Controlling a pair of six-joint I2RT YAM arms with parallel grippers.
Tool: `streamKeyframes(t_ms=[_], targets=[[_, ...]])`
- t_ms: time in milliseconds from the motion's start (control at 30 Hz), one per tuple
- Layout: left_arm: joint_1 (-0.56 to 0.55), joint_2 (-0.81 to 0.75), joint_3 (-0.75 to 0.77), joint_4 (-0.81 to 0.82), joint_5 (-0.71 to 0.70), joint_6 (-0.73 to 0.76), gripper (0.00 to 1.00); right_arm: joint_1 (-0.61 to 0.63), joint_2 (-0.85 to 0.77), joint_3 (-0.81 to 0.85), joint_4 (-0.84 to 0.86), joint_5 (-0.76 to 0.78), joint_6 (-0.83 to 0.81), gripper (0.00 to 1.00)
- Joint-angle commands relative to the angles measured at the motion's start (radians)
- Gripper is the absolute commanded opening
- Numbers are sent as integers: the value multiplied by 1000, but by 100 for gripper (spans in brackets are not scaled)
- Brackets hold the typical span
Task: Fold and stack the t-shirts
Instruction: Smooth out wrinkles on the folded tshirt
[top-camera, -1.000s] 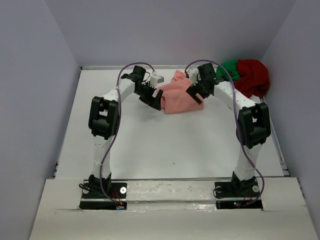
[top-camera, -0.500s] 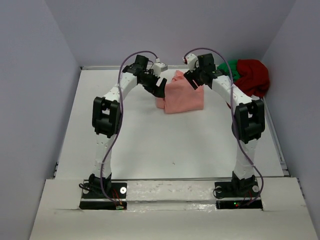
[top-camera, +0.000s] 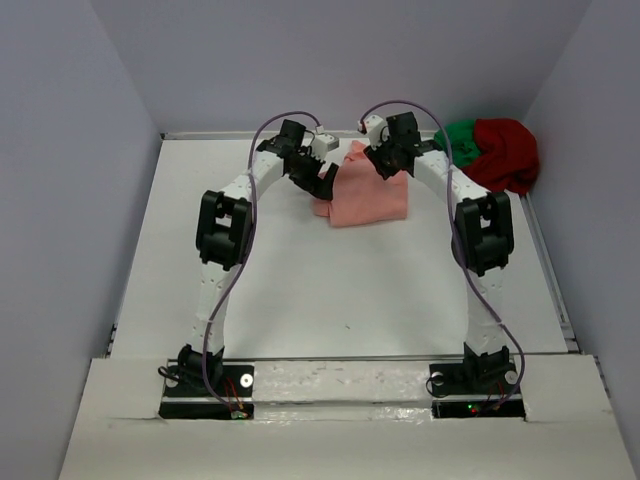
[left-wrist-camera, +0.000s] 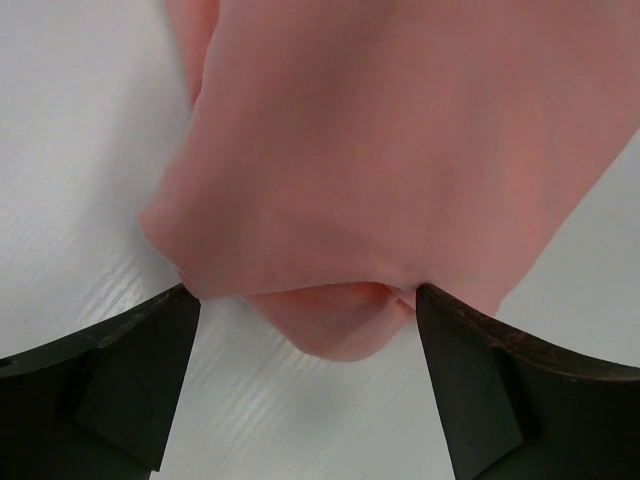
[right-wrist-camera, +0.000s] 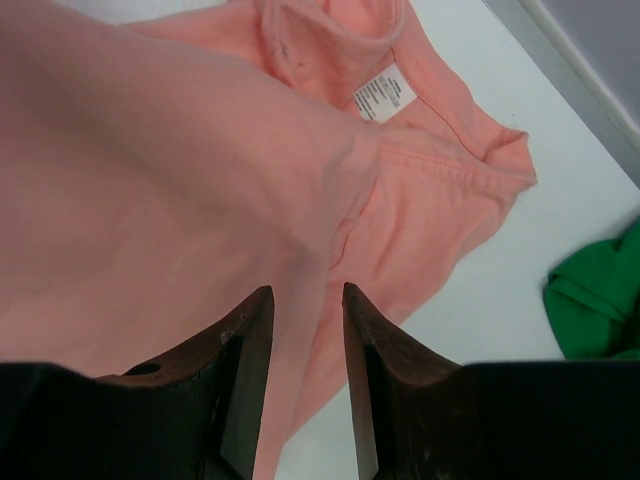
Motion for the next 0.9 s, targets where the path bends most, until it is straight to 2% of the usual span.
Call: streamKeyframes(t_ms=[0, 33, 233, 400, 600, 633, 667, 700, 767, 800, 867], targets=[[-14, -23, 39, 69, -46, -25, 99, -5, 54, 104, 1, -45, 19, 41], [-15, -20, 41, 72, -51, -27, 99, -5, 68, 119, 0, -48, 16, 41], [-19, -15, 36, 85, -69, -7, 99, -5, 198, 287, -16, -48, 6, 58], [-25, -12, 20, 92, -80, 6, 99, -5, 267, 389, -19, -64, 6, 60], [-29, -14, -10, 137, -103, 13, 98, -5, 300, 394, -17, -82, 8, 59], [-29, -12, -10, 141, -103, 12, 96, -5, 297, 374, -17, -85, 3, 59], [-28, -6, -2, 147, -103, 10, 86, -5, 291, 367, -17, -87, 5, 59], [-29, 0, -2, 148, -100, 9, 81, -5, 287, 357, -19, -88, 6, 59], [-29, 20, 24, 137, -94, 7, 74, -5, 271, 318, -16, -93, 0, 58], [-28, 29, 33, 135, -92, 3, 62, -5, 266, 307, -17, -97, 0, 57], [-28, 46, 64, 125, -89, 0, 52, -5, 258, 284, -13, -96, -4, 57]])
